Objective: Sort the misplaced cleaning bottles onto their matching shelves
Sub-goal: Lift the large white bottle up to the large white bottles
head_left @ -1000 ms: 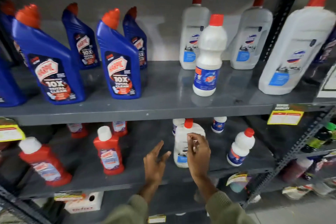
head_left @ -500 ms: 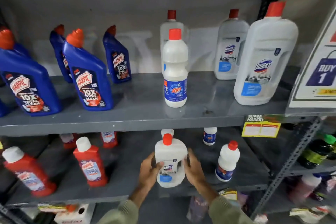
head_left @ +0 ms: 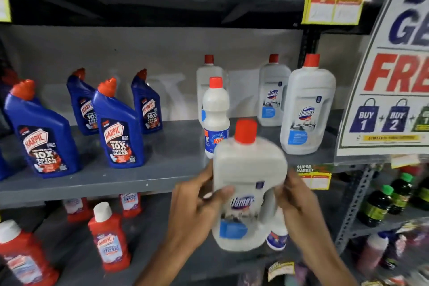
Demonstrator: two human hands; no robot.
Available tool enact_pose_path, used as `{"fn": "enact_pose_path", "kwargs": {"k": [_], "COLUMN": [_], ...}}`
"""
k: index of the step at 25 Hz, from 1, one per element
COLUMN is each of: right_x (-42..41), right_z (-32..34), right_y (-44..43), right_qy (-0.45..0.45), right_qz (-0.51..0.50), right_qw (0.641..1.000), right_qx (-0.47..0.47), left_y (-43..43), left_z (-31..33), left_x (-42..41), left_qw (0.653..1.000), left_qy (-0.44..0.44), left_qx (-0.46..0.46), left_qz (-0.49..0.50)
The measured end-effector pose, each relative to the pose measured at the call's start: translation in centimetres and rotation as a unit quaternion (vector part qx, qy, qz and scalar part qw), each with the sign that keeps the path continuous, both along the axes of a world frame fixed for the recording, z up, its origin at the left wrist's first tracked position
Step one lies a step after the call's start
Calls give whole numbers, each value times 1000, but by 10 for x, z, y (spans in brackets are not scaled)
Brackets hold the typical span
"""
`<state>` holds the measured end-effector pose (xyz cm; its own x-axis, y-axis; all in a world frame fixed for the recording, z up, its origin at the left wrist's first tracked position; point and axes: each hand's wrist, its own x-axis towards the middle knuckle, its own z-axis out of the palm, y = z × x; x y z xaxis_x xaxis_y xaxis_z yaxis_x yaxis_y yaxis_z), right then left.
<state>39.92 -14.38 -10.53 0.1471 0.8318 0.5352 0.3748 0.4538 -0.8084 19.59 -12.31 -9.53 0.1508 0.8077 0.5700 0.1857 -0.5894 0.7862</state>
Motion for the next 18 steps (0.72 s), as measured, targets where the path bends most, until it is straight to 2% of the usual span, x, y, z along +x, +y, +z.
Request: {"fn": "enact_pose_path", "kwargs": {"k": [3,6,18], "right_x": [14,23,38], "right_z": [55,91,89], "right_y": [17,52,145], "right_qy": [53,76,67], "right_qz": [-5,-25,-105], "right_qw": [998,996,992], "right_qx": [27,46,30], "left_y": [13,46,129], "left_z": [63,94,92], "left_x": [22,46,98], "left_qw": [998,997,987], "left_qy": [-20,-35,-50], "left_qx": [55,63,73], "left_qz": [-4,29,135]}}
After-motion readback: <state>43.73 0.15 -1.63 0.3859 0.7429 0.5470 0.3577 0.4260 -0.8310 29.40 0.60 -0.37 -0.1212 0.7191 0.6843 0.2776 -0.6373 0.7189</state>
